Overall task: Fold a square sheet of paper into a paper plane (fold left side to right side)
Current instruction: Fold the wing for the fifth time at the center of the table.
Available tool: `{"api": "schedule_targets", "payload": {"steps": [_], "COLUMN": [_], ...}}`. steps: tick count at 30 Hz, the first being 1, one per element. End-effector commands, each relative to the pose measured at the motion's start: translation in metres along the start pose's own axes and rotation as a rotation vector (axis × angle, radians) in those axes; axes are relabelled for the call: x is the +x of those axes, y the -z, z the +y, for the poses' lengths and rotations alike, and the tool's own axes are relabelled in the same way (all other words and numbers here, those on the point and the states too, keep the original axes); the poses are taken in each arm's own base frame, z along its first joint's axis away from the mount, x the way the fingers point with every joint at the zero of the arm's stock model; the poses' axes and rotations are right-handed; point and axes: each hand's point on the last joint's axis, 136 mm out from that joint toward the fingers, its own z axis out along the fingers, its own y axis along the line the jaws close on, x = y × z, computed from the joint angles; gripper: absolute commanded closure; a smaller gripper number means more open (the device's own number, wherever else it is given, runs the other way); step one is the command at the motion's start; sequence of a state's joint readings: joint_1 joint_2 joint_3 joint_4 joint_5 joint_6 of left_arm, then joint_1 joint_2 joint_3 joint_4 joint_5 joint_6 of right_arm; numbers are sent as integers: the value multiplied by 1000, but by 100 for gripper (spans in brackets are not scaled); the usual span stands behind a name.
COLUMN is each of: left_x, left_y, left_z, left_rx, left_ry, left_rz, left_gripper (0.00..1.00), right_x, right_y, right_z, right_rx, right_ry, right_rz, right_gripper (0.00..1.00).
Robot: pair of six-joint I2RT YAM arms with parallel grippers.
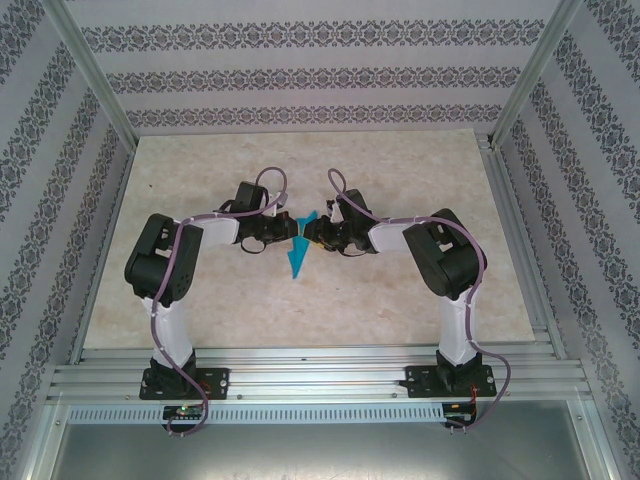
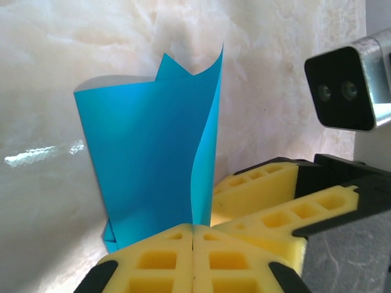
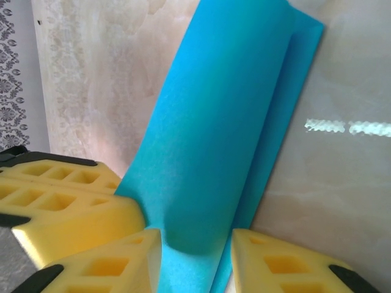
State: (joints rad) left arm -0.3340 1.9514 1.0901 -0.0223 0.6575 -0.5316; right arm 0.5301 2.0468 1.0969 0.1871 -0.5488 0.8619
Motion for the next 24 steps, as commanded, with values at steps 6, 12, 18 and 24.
{"api": "schedule_targets", "payload": {"steps": [6,12,18,24], "left_x": [-3,-2,-3,-3], "left_y": [-9,-11,-14,-17], "left_z": [7,12,16,19], "left_rx": [1,-13,-22,-25], "left_ry": [-21,-15,-11,-7], "left_rz": [5,6,6,11], "left_gripper": [94,95,95,97], "right_x": [-1,-1,5,17], "right_y": [17,27,24,19], "right_z": [-7,-2,8,21], "right_rx": [52,65,38,-9], "right_ry": [39,65,73,70], "right_rz": [-34,-39,-32,-19], "right_gripper": [62,65,71,75]}}
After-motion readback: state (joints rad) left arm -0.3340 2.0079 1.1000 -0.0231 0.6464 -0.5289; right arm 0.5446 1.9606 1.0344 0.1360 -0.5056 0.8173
